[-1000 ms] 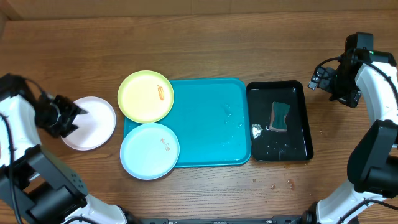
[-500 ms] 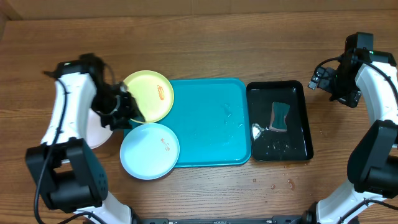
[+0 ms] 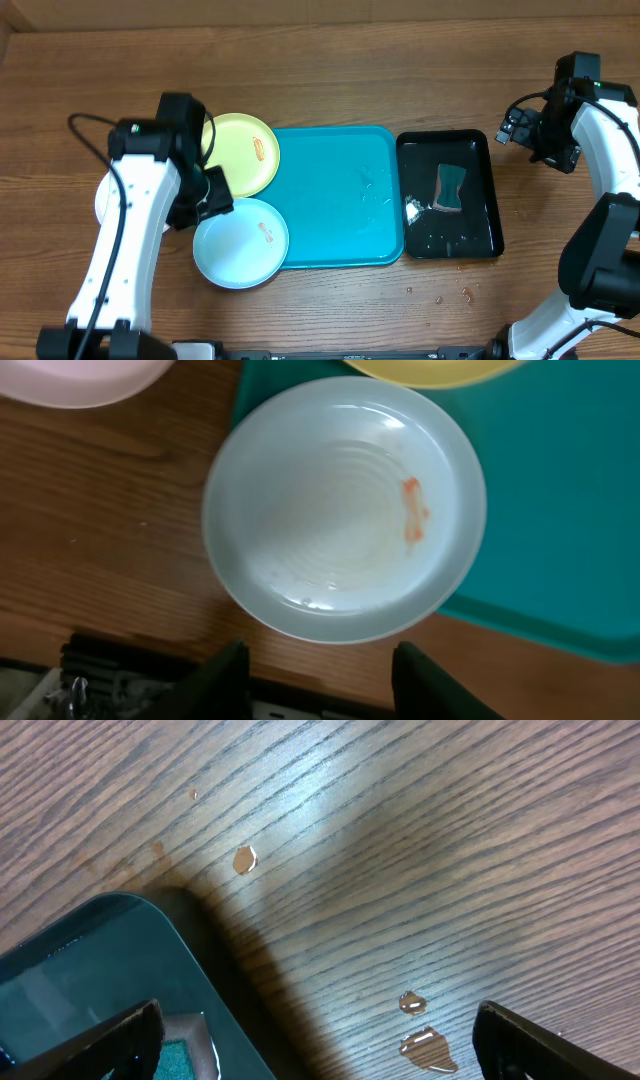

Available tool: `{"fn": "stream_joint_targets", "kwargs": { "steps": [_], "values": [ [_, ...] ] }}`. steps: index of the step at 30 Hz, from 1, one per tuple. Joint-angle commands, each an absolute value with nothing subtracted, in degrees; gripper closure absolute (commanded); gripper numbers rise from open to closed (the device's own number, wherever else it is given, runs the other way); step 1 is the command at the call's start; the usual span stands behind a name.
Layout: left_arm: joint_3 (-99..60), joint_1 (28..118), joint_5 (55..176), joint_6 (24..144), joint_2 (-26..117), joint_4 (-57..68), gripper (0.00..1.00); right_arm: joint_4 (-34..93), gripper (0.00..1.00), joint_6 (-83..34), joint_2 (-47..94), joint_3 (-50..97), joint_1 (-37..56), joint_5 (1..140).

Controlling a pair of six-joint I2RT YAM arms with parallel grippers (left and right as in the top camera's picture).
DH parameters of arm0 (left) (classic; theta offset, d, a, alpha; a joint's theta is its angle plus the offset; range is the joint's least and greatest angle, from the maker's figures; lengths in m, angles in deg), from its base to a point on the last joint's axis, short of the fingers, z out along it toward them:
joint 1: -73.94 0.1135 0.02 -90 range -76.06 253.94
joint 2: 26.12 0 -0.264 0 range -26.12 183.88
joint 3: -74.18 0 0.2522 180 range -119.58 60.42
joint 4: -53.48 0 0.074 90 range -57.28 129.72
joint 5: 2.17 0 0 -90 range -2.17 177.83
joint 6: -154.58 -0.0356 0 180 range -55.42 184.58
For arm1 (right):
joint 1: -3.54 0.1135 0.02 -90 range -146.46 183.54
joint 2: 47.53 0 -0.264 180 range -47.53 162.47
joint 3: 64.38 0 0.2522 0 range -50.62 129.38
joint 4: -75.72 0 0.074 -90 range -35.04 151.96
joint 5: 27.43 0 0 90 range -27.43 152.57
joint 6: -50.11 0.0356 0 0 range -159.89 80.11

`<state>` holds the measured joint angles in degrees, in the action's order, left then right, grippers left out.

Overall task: Clean dirty plates on tray and stack at the side
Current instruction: 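Move left gripper to light-blue plate rim and grip it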

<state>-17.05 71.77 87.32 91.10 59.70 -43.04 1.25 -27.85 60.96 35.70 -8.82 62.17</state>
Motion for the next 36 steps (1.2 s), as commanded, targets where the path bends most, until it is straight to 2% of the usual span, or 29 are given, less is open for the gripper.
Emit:
{"fn": "stream_joint_targets", "kwargs": {
  "steps": [1,6,11,17,28,36],
  "values": [
    [-12.0,71.8,78.2,99.9,56.9,-40.9,0.48,1.5,0.0,-27.4,60.1,36.7,-9.1,62.2],
    [-3.5,71.8,76.3,100.5,56.2,-35.5,0.48,1.5,0.0,-27.4,60.1,36.7,-9.1,62.2],
    [4.3,72.6,76.2,99.3,56.3,-29.8,0.37,1.5,0.0,-27.5,60.1,36.7,-9.1,62.2],
    [7.8,75.7,75.8,98.8,56.3,-26.4,0.37,1.5,0.0,-27.4,60.1,36.7,-9.1,62.2],
    [10.9,76.9,77.4,97.9,56.3,-21.4,0.44,1.5,0.0,-27.5,60.1,36.7,-9.1,62.2],
    [13.8,76.9,77.4,97.7,56.3,-17.9,0.57,1.5,0.0,-27.5,60.1,36.7,-9.1,62.2]
  ]
}}
